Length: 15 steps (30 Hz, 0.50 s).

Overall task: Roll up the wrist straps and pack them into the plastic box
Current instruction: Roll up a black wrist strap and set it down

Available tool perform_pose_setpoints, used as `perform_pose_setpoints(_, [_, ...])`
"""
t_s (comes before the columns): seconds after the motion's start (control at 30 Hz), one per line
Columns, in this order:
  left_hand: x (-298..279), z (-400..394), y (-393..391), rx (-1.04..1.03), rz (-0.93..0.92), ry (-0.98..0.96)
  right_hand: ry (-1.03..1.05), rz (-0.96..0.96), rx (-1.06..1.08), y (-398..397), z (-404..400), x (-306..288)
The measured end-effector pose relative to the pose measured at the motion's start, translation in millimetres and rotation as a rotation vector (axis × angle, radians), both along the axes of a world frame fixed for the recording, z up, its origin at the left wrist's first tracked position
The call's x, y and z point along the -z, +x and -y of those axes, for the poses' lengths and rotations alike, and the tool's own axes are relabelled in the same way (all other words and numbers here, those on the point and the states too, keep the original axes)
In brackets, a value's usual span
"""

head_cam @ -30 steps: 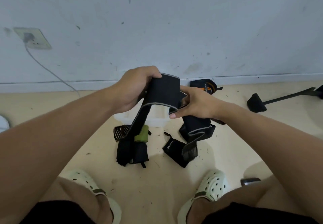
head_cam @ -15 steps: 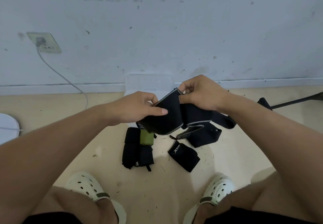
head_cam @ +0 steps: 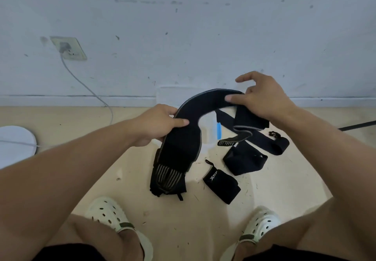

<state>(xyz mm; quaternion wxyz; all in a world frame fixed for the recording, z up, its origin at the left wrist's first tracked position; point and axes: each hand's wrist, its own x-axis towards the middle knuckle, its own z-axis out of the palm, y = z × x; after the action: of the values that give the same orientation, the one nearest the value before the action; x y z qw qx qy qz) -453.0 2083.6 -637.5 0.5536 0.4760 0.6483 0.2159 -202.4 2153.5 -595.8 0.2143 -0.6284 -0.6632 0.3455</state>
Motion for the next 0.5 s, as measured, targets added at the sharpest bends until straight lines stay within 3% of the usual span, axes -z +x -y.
perform_pose_setpoints(0.17, [-3,-3,4,-0.262,0.231,-0.073,-0.189,0.177,-0.499,-15,21,-2])
perform_pose_setpoints(0.23, [-3,-5,5,-0.339,0.28,-0.065,-0.238,0.284,-0.585,-22,28,2])
perform_pose_setpoints(0.4, [-7,-4,4,-0.371,0.261,-0.015,-0.24,0.439,-0.475,-24,25,8])
perform_pose_setpoints(0.5, [-9,4,4,-0.103,-0.059,0.164,-0.292,0.298,-0.304,-24,19,7])
